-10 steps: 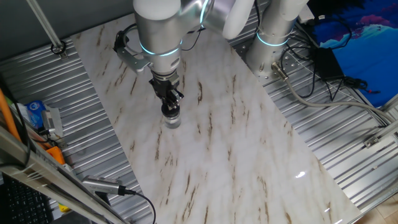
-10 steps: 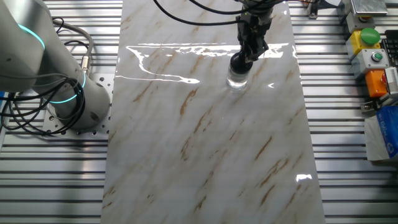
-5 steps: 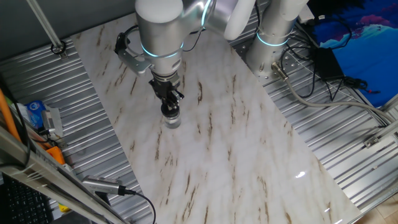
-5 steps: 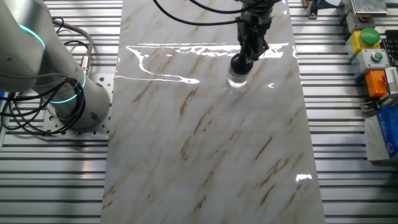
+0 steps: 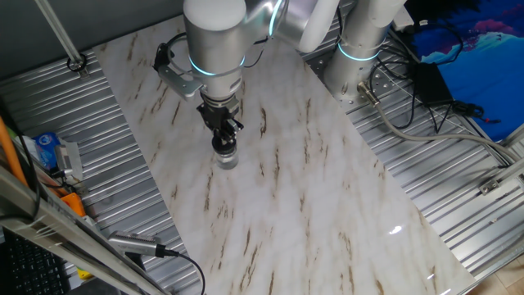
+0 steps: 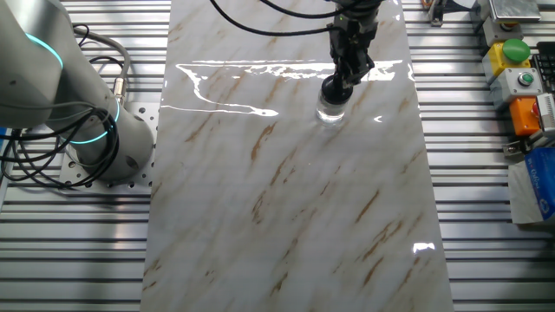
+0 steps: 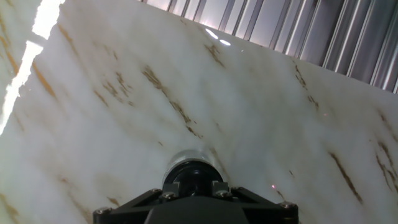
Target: Screw the lid onto the jar
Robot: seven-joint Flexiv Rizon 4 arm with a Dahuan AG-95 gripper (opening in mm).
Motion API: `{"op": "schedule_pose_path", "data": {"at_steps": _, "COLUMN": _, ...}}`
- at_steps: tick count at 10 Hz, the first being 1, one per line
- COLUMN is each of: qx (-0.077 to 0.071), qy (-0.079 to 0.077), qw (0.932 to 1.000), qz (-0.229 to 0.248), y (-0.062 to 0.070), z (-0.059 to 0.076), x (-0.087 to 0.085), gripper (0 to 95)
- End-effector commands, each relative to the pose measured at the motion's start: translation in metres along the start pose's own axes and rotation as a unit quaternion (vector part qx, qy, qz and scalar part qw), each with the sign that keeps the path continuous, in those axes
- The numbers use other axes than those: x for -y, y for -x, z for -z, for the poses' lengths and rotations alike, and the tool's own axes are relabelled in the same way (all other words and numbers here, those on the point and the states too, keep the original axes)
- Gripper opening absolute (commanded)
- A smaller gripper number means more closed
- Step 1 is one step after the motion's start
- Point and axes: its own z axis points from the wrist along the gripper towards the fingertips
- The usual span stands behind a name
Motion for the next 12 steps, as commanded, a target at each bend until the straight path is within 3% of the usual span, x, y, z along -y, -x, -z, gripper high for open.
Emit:
{"op": "schedule_pose_path", "data": {"at_steps": 1, "qx": 0.000, "qy": 0.000, "qw": 1.0000, "qz": 0.000, "y": 0.0003, "z": -0.0006, "x": 0.0003, "gripper": 0.0}}
{"op": "schedule_pose_path", "data": {"at_steps": 12, "qx": 0.005, "qy": 0.004, "qw": 0.9999, "qz": -0.009, "y": -0.0006, "z": -0.0076, "x": 0.0017, "gripper": 0.0}}
